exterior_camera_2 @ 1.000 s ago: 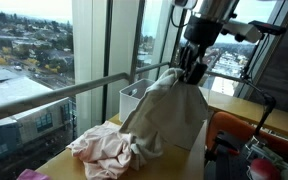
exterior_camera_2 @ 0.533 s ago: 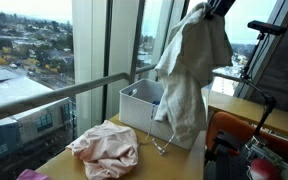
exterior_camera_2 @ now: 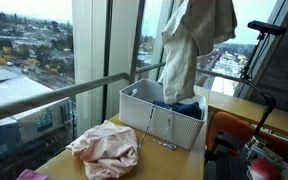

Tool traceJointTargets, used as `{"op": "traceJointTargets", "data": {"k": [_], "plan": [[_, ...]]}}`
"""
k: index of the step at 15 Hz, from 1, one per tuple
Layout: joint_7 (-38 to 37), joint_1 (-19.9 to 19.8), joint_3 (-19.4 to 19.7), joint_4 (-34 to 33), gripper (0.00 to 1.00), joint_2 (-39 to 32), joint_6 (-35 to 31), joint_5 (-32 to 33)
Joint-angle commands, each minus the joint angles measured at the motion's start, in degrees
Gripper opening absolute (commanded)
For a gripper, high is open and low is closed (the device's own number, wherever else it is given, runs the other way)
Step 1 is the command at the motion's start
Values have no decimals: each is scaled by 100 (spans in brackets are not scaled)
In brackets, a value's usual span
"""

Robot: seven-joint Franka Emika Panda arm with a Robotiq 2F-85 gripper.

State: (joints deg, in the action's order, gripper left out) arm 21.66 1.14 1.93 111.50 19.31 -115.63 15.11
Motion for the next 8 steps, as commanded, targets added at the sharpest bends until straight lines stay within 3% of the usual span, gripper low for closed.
{"op": "traceJointTargets", "data": {"k": [1,8], "plan": [[91,-27,40,-295,3,-190,111,17],[42,-36,86,740,3,-409,-546,-35]]}}
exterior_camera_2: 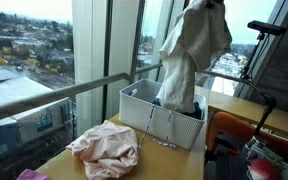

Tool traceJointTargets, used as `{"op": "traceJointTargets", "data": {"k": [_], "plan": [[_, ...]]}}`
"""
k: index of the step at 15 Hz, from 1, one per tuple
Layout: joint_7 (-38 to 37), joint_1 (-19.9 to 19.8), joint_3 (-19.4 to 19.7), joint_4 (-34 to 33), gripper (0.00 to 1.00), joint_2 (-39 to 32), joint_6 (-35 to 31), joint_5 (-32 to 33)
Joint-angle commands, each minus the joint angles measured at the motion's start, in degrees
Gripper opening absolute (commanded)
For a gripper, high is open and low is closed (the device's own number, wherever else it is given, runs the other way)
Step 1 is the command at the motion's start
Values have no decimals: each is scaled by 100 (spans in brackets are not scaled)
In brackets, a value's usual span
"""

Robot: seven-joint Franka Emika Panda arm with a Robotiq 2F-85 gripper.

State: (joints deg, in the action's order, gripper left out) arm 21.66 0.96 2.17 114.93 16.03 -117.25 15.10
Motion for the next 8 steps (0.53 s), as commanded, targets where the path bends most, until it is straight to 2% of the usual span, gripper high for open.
{"op": "traceJointTargets", "data": {"k": [1,8], "plan": [[54,-25,85,597,3,-133,-529,-70],[-12,-143,131,1757,3,-563,-1358,-44]]}}
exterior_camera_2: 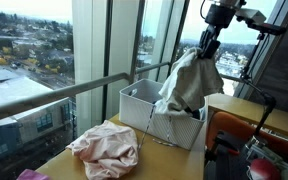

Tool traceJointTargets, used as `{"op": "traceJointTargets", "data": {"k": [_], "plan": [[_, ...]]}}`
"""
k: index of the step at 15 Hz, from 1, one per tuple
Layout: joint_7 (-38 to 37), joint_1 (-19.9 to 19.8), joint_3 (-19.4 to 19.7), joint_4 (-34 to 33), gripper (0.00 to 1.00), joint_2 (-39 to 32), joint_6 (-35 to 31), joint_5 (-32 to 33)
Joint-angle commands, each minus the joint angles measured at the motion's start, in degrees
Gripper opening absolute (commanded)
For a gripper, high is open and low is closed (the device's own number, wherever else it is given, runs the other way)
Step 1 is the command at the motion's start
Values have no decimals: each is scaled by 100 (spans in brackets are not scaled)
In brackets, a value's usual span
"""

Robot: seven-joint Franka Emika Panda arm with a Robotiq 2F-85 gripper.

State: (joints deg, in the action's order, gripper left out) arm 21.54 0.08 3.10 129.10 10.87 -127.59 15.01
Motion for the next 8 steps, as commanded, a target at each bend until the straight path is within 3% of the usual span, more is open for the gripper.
{"op": "traceJointTargets", "data": {"k": [1,8], "plan": [[0,-74,37,431,3,-90,-374,-35],[-29,-122,9,755,3,-366,-632,-47]]}}
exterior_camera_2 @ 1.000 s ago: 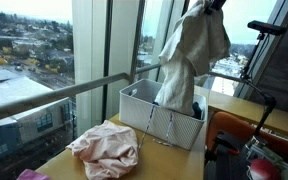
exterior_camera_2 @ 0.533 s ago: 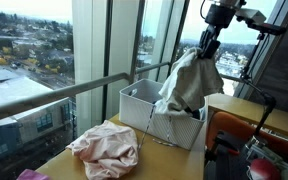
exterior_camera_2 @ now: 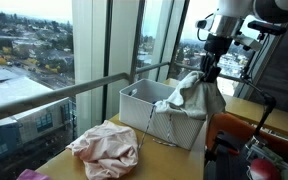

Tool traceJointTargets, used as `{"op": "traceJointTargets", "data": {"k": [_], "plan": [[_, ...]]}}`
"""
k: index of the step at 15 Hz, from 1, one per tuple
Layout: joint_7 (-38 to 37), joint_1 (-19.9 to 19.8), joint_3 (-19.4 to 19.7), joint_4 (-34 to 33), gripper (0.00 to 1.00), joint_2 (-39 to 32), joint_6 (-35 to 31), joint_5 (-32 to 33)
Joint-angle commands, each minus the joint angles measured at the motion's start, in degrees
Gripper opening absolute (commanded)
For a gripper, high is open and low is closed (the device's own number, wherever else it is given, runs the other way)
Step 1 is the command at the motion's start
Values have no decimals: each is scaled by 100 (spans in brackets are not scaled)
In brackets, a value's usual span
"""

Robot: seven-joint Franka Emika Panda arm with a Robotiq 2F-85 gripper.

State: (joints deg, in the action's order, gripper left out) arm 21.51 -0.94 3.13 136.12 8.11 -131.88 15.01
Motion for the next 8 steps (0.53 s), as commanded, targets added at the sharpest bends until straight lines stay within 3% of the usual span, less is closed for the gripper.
{"op": "traceJointTargets", "data": {"k": [1,8], "plan": [[-34,-20,2,38,3,-160,-254,-42],[-16,-131,36,-811,3,-1139,-684,97]]}}
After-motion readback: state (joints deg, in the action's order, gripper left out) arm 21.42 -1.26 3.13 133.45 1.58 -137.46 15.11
